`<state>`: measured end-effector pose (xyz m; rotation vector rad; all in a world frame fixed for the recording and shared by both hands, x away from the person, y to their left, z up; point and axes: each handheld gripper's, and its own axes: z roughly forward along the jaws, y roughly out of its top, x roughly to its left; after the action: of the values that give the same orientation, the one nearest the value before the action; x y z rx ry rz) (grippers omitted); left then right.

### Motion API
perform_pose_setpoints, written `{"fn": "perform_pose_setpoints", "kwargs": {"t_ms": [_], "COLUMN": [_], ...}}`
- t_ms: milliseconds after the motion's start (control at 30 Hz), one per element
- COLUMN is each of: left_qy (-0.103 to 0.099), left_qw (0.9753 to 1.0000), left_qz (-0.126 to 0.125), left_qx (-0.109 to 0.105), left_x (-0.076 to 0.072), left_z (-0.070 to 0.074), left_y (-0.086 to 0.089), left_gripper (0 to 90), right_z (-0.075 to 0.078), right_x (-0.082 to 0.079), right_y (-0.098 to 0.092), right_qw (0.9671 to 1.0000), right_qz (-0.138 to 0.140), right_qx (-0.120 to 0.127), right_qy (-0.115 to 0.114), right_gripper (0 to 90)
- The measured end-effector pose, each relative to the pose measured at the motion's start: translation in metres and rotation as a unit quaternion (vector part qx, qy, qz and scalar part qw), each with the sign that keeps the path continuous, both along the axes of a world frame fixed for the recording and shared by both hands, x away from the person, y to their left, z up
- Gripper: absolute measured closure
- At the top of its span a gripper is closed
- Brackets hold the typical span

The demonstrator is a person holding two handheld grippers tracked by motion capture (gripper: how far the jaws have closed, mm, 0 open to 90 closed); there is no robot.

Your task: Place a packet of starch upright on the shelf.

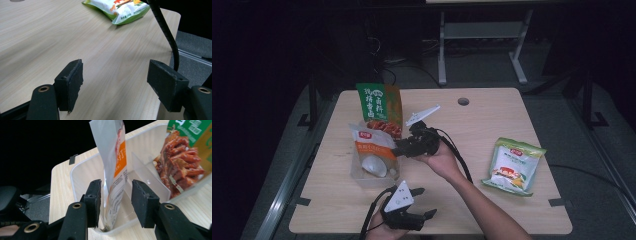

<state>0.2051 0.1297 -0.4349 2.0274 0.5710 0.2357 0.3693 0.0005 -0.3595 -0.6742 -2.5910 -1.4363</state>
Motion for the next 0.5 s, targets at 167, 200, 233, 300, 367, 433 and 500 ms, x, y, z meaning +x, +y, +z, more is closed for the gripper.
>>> {"fn": "perform_pose_setpoints", "kwargs": {"t_ms": [167, 200, 233, 300, 367, 433, 500], "left_qy": [-0.004, -0.004, -0.003, -0.002, 0.0, -0.001, -0.002], "left_qw": [1.0, 1.0, 1.0, 1.0, 1.0, 1.0, 1.0], "left_qz": [0.0, 0.0, 0.0, 0.0, 0.0, 0.001, 0.0], "left_qx": [0.003, 0.003, 0.003, 0.004, 0.005, 0.005, 0.007], "left_x": [0.001, 0.001, 0.001, 0.002, 0.002, 0.002, 0.002], "left_z": [0.0, 0.0, 0.0, -0.001, -0.001, -0.001, -0.001], "left_y": [0.001, 0.0, 0.0, 0.0, 0.0, 0.0, 0.0], "left_gripper": [28.0, 28.0, 27.9, 27.9, 27.9, 27.9, 27.9], "right_z": [0.003, 0.003, 0.003, 0.004, 0.004, 0.004, 0.004], "right_x": [-0.002, -0.002, -0.002, -0.004, -0.004, -0.004, -0.004], "right_y": [-0.01, -0.012, -0.013, -0.017, -0.02, -0.024, -0.028], "right_qw": [1.0, 1.0, 1.0, 1.0, 1.0, 1.0, 1.0], "right_qz": [-0.004, -0.003, -0.003, -0.005, -0.006, -0.007, -0.01], "right_qx": [0.006, 0.005, 0.005, 0.002, -0.001, 0.001, 0.0], "right_qy": [0.004, 0.001, 0.001, 0.004, 0.002, -0.001, -0.001], "right_gripper": [57.2, 56.8, 56.5, 55.9, 55.4, 55.2, 54.7]}}
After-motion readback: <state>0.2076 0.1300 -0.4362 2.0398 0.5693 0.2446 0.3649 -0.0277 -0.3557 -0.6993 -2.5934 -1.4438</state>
